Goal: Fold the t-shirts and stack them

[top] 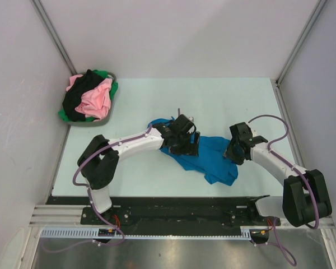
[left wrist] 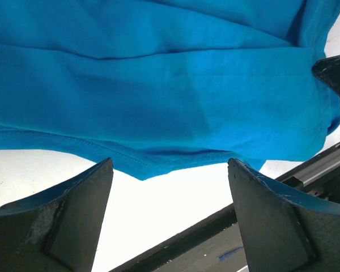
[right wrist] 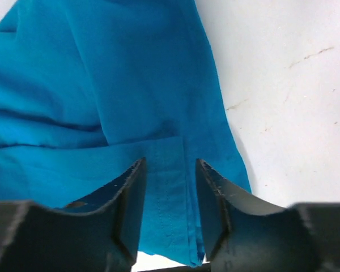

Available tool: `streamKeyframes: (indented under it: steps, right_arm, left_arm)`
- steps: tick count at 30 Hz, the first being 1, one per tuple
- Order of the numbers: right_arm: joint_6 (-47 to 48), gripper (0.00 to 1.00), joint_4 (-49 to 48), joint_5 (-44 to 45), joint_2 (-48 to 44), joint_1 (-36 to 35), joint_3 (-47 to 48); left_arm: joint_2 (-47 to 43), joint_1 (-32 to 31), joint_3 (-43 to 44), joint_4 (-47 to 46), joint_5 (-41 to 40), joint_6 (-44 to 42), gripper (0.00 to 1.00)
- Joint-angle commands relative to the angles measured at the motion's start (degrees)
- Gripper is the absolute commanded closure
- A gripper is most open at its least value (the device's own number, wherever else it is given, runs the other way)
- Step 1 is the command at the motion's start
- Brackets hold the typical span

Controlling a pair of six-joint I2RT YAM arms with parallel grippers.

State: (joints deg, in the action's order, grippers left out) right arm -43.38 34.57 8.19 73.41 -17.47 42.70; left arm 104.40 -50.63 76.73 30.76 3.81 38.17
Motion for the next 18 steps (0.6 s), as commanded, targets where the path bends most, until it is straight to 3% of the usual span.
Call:
streamKeyframes:
  steps: [1,6,8,18]
  right_arm:
    - [-1.0,0.63,-3.9,-2.1,1.6,-0.4,-0.8]
    - [-1.4,0.80,-5.1,-2.3,3.1,-1.5,-1.1]
    - [-1.7,0.98,-5.6,-2.2,3.3,-1.9,-1.1]
    - [-3.4,1.00,-3.8,-0.7,-3.9,-9.1,2.1]
  left_arm:
    - [-5.3,0.6,-1.6,-3.8,1.4,1.5,0.13]
    - [-6.8,1.3,-3.0,-4.0,1.2,1.4,0.13]
    - [-7.5,1.5,-3.4,-4.0,1.0,1.3,0.13]
    - [-13.3,3.1,-7.7,-4.0,-0.5,1.2,0.13]
